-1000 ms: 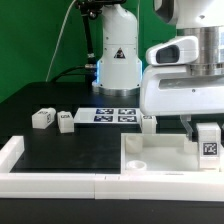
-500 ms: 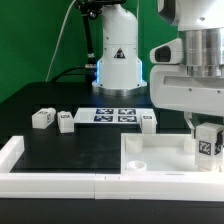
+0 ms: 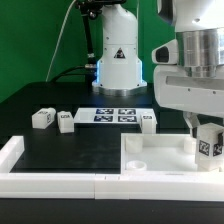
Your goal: Assemble one leg
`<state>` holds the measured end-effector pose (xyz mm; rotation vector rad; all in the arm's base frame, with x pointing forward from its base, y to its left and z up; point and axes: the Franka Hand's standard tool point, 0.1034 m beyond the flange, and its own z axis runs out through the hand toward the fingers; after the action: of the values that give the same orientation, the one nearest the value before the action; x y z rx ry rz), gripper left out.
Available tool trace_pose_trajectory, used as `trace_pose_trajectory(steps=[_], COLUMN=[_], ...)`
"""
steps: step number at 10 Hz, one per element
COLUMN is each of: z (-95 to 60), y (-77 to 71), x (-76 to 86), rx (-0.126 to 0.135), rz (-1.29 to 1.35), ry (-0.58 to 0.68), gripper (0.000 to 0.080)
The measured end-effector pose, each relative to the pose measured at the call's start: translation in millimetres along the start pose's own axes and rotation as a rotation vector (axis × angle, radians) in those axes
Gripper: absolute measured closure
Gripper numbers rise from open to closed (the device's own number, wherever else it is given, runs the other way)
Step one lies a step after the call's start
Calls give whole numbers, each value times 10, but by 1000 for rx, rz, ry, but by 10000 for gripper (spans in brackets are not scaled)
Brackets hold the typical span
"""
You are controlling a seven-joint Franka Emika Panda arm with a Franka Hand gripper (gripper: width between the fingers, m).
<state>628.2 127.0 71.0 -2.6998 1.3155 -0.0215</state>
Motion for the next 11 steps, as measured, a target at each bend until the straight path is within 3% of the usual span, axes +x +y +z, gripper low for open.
trace_pose_trajectory(steps=[1, 3, 5, 8, 11], z=[-7, -12, -3, -25, -37], y=[-7, -9, -13, -28, 9], x=[6, 16, 43, 81, 158], rx=[-1, -4, -12, -48, -58], rz=[-160, -412, -669, -1032, -1328], ry=[3, 6, 8, 11, 6], gripper=[189, 159, 151, 150, 150])
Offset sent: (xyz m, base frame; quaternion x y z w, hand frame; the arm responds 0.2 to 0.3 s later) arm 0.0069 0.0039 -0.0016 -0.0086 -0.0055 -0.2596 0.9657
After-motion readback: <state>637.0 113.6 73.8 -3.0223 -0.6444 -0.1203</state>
